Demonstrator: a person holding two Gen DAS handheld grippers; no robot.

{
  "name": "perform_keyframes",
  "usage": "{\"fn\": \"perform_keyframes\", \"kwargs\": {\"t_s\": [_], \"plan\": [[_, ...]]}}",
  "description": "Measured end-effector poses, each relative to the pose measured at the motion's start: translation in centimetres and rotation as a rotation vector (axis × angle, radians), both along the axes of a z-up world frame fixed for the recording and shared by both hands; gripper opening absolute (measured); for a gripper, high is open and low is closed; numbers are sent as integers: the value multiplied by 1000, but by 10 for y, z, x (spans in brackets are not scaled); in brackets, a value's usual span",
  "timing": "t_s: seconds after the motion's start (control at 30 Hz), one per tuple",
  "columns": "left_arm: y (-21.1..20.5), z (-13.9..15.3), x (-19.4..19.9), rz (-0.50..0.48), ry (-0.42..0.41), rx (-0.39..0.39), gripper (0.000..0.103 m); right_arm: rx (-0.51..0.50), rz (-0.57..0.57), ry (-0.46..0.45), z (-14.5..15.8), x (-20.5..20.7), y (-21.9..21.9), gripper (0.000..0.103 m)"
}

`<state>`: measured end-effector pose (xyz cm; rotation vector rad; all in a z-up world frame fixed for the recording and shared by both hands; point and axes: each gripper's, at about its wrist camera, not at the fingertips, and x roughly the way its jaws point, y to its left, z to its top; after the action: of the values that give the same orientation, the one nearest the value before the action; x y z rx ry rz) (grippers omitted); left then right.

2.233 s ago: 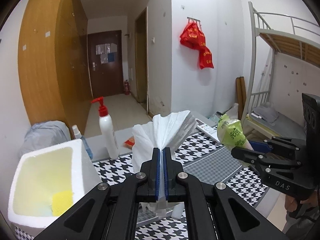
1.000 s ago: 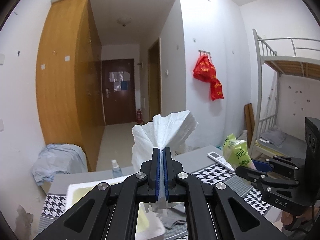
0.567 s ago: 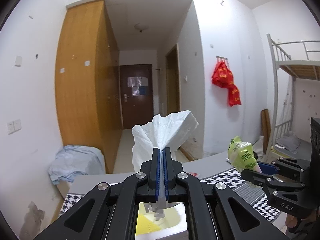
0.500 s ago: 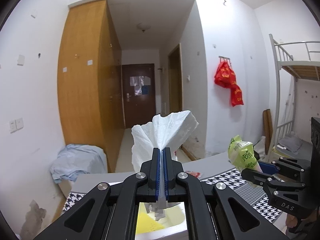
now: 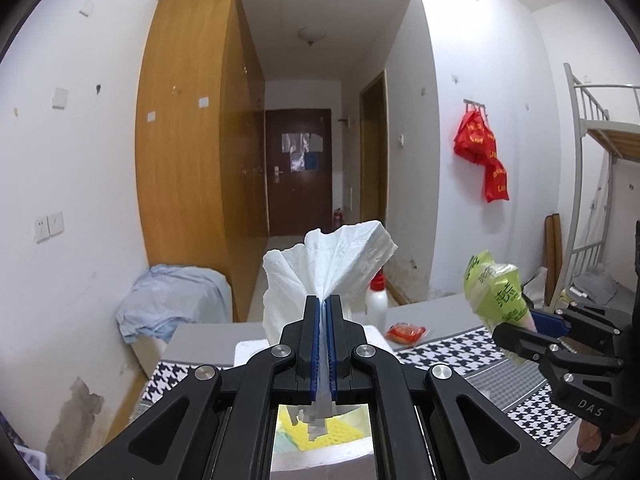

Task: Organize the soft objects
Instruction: 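Carry the masks and snack bag over the white foam box with both tools, then lower the white masks into the foam box and open the left tool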

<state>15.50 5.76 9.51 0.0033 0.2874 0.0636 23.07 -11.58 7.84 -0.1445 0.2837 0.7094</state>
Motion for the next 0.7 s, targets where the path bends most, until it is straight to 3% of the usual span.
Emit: {"fn": "perform_keyframes", "kwargs": {"t_s": [0.37,0.43,0.47,0.5,0.53,0.57,0.6,0.7], "plan": [[9,-26,22,26,99,0,5,-17,11,26,-7,8,10,29],[12,-31,25,21,116,-6,9,-23,10,30,-8,9,13,29],[13,-32,25,20,121,-1,21,-25,9,33,-7,11,14,29],[14,-34,26,17,125,0,43,-27,8,35,-8,12,15,29],[16,-35,25,17,127,-5,57,-28,7,38,-8,13,16,29],[17,-35,24,21,124,-10,79,-30,7,39,-8,13,18,29],[19,-36,21,34,108,-19,86,-31,7,41,-8,14,21,29],[26,-35,18,63,96,-23,90,-37,6,48,-9,16,26,29]]}}
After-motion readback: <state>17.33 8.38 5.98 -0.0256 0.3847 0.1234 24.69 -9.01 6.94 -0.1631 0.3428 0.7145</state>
